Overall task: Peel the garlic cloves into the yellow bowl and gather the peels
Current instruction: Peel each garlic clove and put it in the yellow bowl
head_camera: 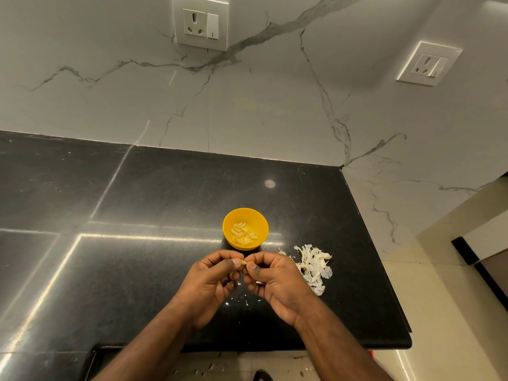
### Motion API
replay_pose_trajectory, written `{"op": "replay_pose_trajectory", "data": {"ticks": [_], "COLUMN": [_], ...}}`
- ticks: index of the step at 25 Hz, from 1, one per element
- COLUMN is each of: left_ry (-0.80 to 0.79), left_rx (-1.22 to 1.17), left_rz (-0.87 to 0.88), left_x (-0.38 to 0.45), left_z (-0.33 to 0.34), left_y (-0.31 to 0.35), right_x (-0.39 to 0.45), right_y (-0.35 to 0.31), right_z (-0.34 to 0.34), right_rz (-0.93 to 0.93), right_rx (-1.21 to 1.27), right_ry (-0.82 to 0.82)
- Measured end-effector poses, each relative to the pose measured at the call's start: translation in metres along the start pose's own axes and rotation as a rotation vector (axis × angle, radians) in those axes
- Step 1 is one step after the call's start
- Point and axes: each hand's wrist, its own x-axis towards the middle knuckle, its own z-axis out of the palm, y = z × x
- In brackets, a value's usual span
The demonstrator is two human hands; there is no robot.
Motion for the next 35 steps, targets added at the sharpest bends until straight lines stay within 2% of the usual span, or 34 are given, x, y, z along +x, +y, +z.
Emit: {"op": "replay_pose_trajectory", "data": {"ticks": [5,7,11,14,17,22,24,28,32,35], "left_ry": [0.020,0.029,0.076,0.089,0.073,0.021,0.038,0.086,0.073,0.061], "left_rx": [0.097,0.112,0.169,0.109,0.025,0.039,0.116,0.307,0.337,0.356], "left_rz": [0.004,-0.007,-0.071,-0.153,-0.147,-0.059,-0.025,0.060,0.031,0.037], "left_x": [0.000,0.002,0.006,0.005,0.004,0.003,0.002,0.005,0.005,0.003], "left_z": [-0.002,-0.002,0.002,0.004,0.004,0.000,0.001,0.000,-0.004,-0.004], "left_y": [0.001,0.000,0.001,0.002,0.001,-0.001,-0.003,-0.006,-0.003,-0.001], "right_x": [0.000,0.002,0.006,0.004,0.005,0.004,0.002,0.002,0.000,-0.002], "right_y": [0.000,0.004,0.015,0.017,0.017,0.010,0.010,0.011,0.010,0.009], "right_z": [0.002,0.002,0.001,0.003,0.004,0.005,0.005,0.000,-0.004,-0.003], "right_rz": [0.008,-0.107,-0.435,-0.565,-0.489,-0.203,-0.172,-0.222,-0.317,-0.308], "right_rx": [-0.006,-0.123,-0.604,-0.699,-0.644,-0.145,-0.092,-0.264,-0.524,-0.509], "right_ry": [0.021,0.066,0.221,0.295,0.316,0.139,0.123,0.169,0.214,0.193]}}
